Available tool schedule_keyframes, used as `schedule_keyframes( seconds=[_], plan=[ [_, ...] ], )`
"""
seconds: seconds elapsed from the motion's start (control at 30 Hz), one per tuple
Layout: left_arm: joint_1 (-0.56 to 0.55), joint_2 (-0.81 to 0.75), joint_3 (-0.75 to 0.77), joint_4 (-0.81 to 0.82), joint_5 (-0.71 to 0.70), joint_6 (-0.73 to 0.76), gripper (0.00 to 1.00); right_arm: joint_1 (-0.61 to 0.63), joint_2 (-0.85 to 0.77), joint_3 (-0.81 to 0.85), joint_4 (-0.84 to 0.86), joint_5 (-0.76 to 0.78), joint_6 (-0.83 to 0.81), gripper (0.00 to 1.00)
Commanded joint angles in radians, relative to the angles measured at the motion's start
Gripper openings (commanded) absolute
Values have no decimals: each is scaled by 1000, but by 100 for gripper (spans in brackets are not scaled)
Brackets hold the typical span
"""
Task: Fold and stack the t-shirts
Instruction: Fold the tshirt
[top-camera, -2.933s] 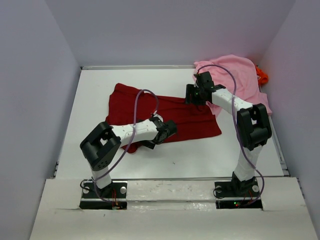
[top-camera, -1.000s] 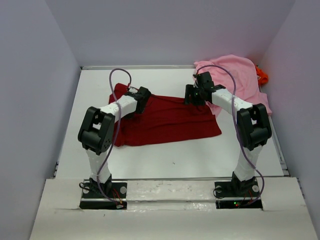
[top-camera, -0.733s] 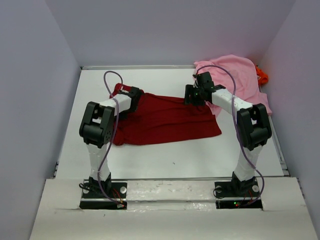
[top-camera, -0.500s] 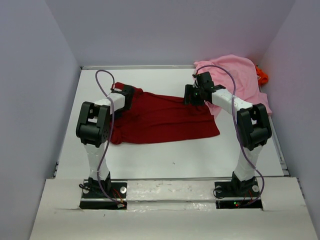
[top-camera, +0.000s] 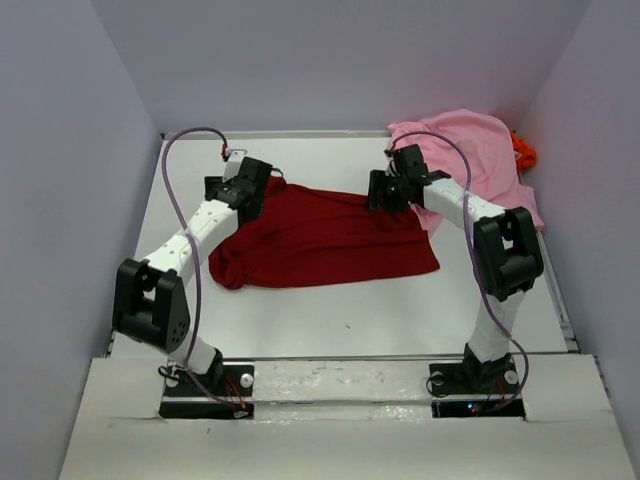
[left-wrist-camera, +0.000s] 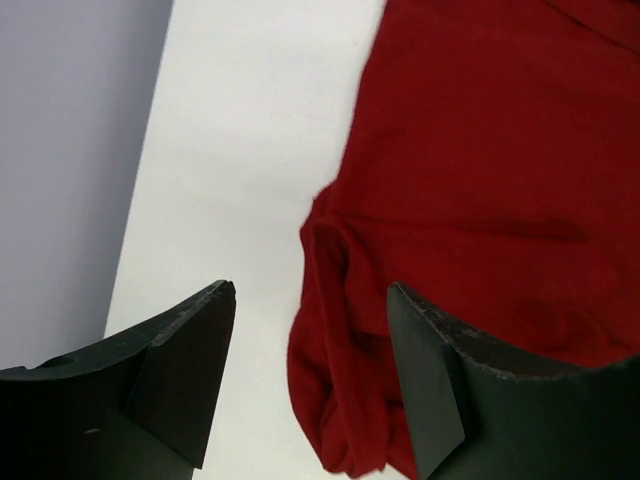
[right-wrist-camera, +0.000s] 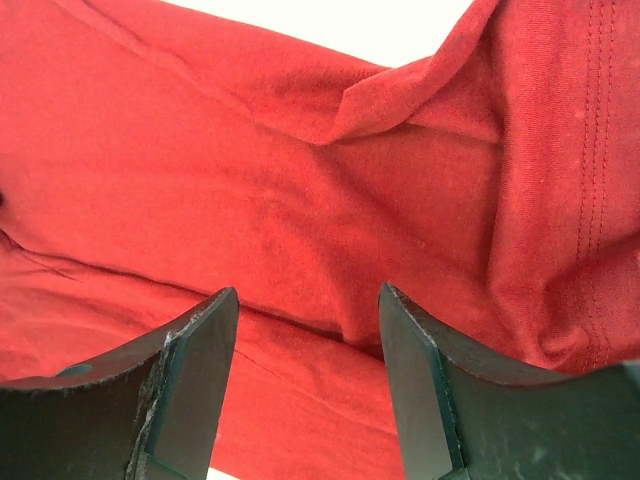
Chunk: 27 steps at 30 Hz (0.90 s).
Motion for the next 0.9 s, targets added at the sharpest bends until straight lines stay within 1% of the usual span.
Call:
schedule_keyframes(
  seconds=[0.0,0.03,0.1,0.2,0.23,0.3,0.37,0.4,0.53,0.77,0.87],
  plan=[
    [-30,-59,-82,-6,98,-5,74,-2,-23,11,34,-12,-12,64],
    [-38,-62,-97,-15,124,-11,74,-2,-23,13,34,-10,-11,64],
    [-65,-48,-111,-43,124,-29,74,-2,-20,14,32,-12,-11,64],
    [-113,23,-120,-72,121,-40,74,-2,-20,11,34,-10,-9,64],
    [-122,39,-119,-71,141,-43,74,-2,-20,11,34,-8,-8,64],
    [-144,70,-116,-55,137,-43,74,-2,-21,10,32,-8,-11,64],
    [-151,143,-100,-52,112,-40,73,-2,-29,7,32,-4,-11,64],
    [-151,143,-93,-58,109,-36,73,-2,-33,7,32,-2,-14,64],
    [-153,231,-62,-67,40,-19,72,-2,-44,0,32,13,-18,64],
    [-141,303,-53,-77,-72,-39,72,-2,-40,0,34,10,-17,64],
    [-136,321,-19,-90,-90,-48,72,-2,-33,4,34,2,-17,64]
  ],
)
